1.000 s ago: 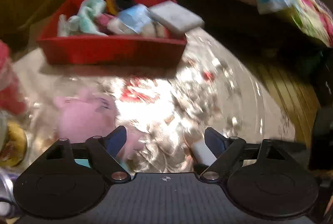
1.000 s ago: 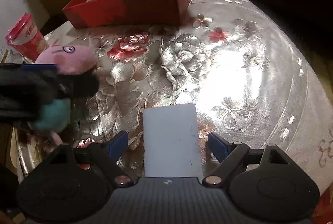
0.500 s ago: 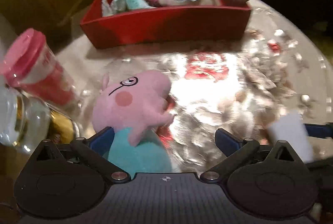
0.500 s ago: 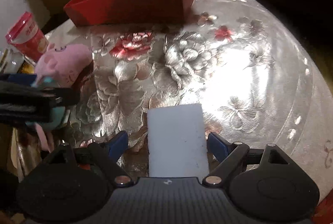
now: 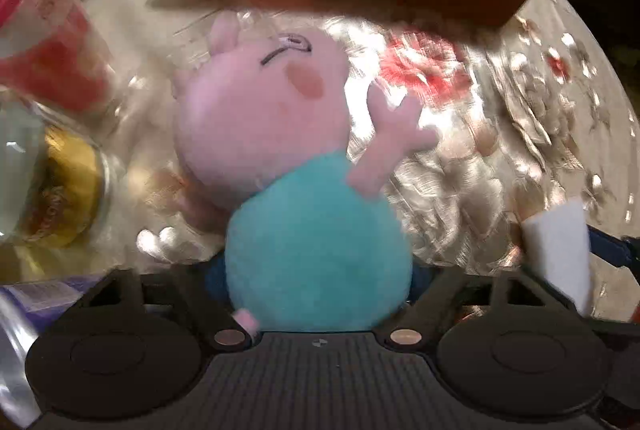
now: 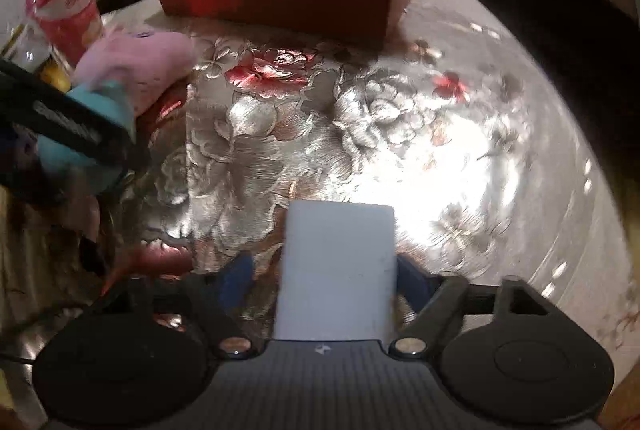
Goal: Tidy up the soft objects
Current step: 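Grasp the pink pig plush with the left tool while the right tool holds the white block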
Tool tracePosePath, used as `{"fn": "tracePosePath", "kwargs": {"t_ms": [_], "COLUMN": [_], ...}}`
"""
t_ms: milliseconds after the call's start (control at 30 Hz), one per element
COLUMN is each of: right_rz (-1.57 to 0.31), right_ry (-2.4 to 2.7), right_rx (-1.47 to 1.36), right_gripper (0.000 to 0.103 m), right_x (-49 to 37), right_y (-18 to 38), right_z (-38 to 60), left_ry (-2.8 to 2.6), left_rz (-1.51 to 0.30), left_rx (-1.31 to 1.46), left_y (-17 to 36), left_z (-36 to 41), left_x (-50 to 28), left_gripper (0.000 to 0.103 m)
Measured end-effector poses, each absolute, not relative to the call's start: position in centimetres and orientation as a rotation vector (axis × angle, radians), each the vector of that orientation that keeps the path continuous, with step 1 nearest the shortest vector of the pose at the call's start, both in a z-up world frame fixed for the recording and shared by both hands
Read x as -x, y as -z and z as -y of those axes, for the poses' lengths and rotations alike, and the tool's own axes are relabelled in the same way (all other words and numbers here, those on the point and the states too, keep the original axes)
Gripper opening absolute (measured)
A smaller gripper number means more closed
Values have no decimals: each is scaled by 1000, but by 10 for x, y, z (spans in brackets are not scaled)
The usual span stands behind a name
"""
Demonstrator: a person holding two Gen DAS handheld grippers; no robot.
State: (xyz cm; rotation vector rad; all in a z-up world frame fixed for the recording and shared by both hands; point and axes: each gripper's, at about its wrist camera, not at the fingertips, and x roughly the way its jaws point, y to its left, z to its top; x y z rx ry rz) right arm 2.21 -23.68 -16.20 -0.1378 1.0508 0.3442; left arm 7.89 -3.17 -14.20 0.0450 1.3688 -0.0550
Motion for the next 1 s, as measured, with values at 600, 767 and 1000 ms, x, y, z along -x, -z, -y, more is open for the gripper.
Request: {"fn": "tracePosePath", "kwargs": {"t_ms": [600, 767, 1000], "right_rz": [-1072, -1071, -1062], "right_ry": [-324, -298, -306], "right_rx": [74, 84, 93], "right_gripper": [47, 49, 29], "right_x": [-33, -35, -37], "right_y": [157, 159, 154], "right_z": [255, 259, 260], "left_ry": [78, 65, 68], "left_rz": [-1272, -1264, -1219], "left_rx": [-10, 7, -112], "left_y": [134, 138, 145], "left_z": [37, 41, 52], "left_x": [-102, -110, -103], "left_gripper": [82, 86, 72]}}
